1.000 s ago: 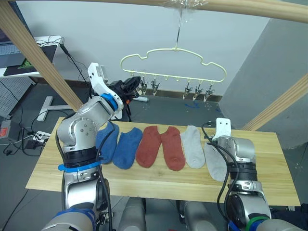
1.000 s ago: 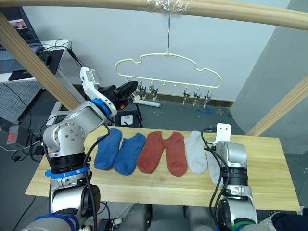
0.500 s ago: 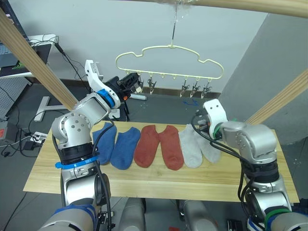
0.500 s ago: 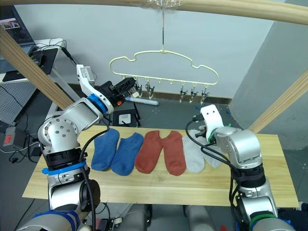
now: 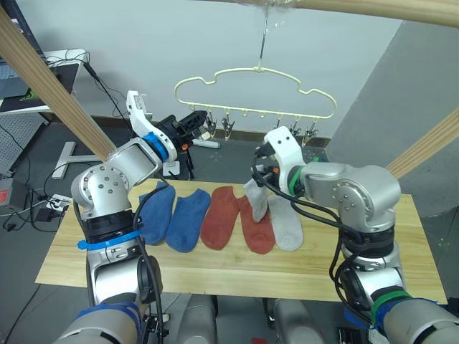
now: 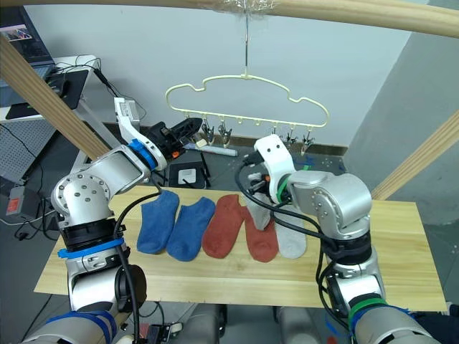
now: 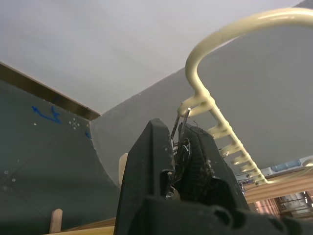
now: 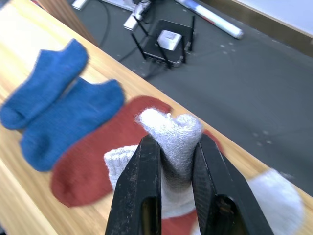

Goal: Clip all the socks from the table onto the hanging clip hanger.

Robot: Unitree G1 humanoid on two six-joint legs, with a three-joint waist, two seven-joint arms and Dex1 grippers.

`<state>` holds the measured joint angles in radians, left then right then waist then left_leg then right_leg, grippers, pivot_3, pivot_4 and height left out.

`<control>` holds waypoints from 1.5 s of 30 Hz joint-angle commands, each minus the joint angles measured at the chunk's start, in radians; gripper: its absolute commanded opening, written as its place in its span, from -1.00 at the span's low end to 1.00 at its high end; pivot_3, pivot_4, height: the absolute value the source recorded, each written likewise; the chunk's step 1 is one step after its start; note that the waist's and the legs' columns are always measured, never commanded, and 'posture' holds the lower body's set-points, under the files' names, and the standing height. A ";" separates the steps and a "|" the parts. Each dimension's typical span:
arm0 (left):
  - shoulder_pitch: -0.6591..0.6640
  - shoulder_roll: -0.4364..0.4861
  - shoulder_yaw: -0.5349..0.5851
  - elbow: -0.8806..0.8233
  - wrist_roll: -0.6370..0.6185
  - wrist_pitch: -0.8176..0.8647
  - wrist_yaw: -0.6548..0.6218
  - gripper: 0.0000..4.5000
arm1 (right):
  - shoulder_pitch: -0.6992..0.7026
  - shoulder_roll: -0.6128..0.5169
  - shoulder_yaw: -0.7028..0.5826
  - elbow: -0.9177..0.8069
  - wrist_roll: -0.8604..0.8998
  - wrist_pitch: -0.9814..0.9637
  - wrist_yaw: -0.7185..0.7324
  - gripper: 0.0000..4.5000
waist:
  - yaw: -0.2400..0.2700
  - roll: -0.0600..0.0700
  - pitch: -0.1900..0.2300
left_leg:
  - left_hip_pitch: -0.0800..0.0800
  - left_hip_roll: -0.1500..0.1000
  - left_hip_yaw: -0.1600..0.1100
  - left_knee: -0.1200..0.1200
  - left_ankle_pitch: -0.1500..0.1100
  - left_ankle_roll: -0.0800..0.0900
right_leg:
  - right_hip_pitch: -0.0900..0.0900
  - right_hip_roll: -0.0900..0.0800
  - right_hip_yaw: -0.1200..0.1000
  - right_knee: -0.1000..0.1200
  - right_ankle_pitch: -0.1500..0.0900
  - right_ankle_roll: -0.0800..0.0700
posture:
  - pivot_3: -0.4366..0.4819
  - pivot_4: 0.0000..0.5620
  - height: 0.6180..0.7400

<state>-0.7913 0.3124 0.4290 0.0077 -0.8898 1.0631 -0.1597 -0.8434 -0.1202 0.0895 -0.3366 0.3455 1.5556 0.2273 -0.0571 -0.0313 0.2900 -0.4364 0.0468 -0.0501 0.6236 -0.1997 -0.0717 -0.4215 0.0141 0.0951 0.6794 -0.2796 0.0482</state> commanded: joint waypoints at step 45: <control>0.015 0.035 0.018 0.011 -0.119 0.014 0.048 -0.90 | -0.221 0.208 0.054 0.389 -0.038 -0.358 0.008 -0.62 | 0.010 0.000 0.000 | -0.001 0.000 -0.002 0.000 0.000 -0.001 | 0.000 -0.001 -0.003 0.000 0.002 -0.004 | 0.00 -0.03 1.00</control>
<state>-0.7652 0.3311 0.4315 0.0242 -1.0052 1.0942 -0.1037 -1.0509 0.0826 0.1412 0.1037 0.2967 1.1967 0.2250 -0.0474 -0.0314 0.2900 -0.4371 0.0471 -0.0517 0.6234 -0.2000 -0.0727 -0.4219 0.0133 0.0923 0.6798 -0.2774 0.0445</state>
